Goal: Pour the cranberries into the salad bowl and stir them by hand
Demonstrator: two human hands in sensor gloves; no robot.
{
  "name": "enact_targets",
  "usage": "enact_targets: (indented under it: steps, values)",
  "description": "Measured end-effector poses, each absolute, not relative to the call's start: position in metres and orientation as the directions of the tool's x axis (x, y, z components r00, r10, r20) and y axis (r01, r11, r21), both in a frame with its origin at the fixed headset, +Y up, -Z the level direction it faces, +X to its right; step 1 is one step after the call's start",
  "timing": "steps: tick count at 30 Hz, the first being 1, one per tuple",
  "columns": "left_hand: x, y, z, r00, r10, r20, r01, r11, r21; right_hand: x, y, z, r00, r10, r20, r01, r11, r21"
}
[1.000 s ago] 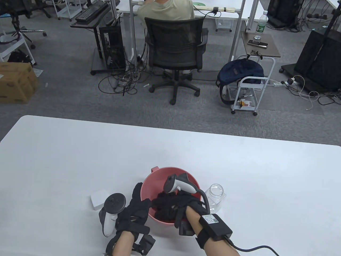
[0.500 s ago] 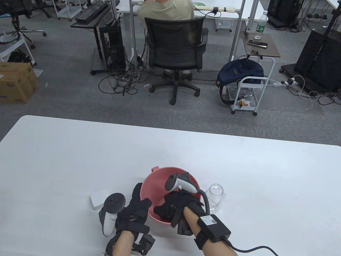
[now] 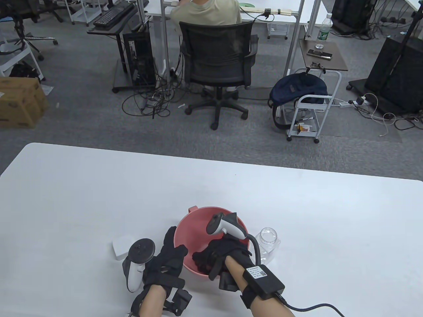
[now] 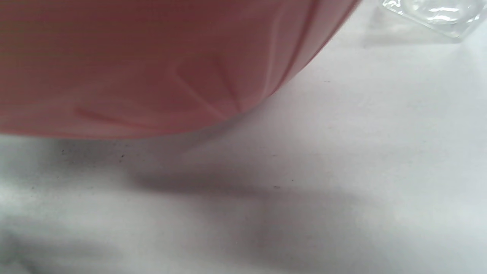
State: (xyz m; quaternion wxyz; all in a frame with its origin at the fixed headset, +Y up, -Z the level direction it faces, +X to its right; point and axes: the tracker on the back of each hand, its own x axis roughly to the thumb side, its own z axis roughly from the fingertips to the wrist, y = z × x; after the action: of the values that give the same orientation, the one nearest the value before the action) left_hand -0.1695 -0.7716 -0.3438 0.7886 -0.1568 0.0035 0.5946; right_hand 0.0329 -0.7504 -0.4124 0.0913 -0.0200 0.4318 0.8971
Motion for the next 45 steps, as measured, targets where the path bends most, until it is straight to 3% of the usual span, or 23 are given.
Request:
enact_targets:
  steps: [15,35,45]
  values:
    - [-0.1698,-0.7718,-0.3446,0.290,0.938,-0.190,-0.939,0.239,-0.248,0.0317,-0.7534,-0.4125,-0.990,0.116,-0.080,-0.132,-0.564,0.815]
    - [-0.1698,-0.7726,-0.3446,0.283,0.939,-0.196,-0.940,0.232,-0.250,0.0287,-0.7485,-0.4139,-0.978,0.205,-0.027,-0.144,-0.580,0.802]
    - [-0.1697,-0.7729,-0.3446,0.282,0.939,-0.196,-0.941,0.231,-0.249,0.0281,-0.7482,-0.4127,-0.985,0.168,-0.026,-0.120,-0.575,0.809]
